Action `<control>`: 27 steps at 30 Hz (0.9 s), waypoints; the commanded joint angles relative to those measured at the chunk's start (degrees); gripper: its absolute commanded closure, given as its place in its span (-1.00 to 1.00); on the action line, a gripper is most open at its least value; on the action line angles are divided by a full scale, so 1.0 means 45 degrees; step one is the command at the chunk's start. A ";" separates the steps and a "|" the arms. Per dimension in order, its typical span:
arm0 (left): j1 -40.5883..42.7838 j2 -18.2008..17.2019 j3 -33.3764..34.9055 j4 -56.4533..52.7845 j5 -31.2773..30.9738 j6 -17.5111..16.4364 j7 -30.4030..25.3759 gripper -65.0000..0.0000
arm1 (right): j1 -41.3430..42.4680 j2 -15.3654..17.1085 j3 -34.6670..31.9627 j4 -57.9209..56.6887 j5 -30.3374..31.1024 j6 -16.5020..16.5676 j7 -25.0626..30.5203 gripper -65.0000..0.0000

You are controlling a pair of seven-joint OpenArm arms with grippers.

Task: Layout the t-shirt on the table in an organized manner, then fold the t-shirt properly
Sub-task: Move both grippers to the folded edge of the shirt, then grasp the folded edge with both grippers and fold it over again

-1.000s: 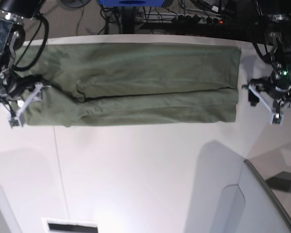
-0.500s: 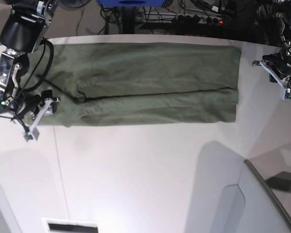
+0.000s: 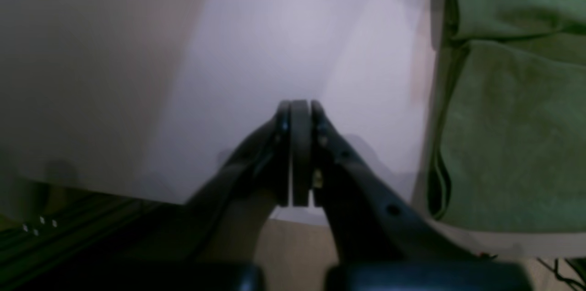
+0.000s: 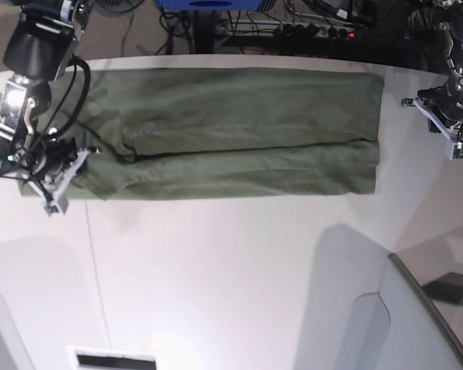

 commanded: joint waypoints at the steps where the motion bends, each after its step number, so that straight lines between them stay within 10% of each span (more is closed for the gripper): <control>1: -0.0043 -0.0224 -0.0051 0.0100 -0.0006 0.0061 -0.0188 1.00 | 0.0022 -0.0068 -0.0007 0.0496 0.0096 0.0066 -0.0006 0.94; 27: -0.0415 -0.0165 0.0789 -0.0525 -0.0123 0.0041 -0.0188 1.00 | -0.2498 -0.1299 0.0052 0.5048 0.0115 0.0086 -0.2136 0.93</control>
